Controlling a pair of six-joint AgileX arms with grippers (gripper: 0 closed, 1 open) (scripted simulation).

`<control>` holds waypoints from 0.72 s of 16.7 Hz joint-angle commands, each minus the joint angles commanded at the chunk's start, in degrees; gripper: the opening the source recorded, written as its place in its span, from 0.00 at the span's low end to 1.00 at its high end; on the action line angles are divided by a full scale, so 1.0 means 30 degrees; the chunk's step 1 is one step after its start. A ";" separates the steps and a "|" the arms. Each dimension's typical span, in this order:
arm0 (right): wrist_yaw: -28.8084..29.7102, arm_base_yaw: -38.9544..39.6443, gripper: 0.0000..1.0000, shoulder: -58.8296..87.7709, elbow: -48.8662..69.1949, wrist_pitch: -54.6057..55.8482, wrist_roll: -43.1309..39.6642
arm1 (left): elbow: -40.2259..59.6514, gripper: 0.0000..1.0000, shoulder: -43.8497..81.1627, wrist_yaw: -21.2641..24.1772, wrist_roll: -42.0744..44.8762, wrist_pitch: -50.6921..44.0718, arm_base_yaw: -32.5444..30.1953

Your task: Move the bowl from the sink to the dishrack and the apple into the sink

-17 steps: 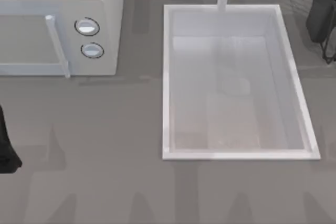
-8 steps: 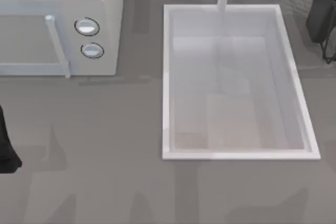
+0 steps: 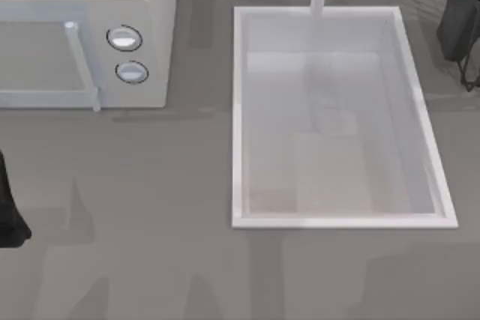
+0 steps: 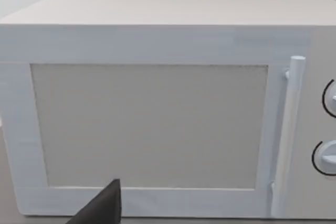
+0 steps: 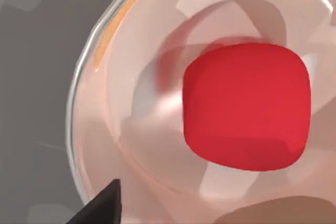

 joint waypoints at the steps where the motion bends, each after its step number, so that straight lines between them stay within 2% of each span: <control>1: -0.0003 -0.0177 1.00 0.0759 0.0501 -0.0563 -0.0175 | 0.0000 1.00 0.0000 0.0000 0.0000 0.0000 0.0000; 9: -0.0006 -0.0328 1.00 0.1763 0.1127 -0.1247 -0.0411 | 0.0000 1.00 0.0000 0.0000 0.0000 0.0000 0.0000; 12: 0.0032 -0.0247 1.00 0.2415 0.0327 0.0052 -0.0462 | 0.0000 1.00 0.0000 0.0000 0.0000 0.0000 0.0000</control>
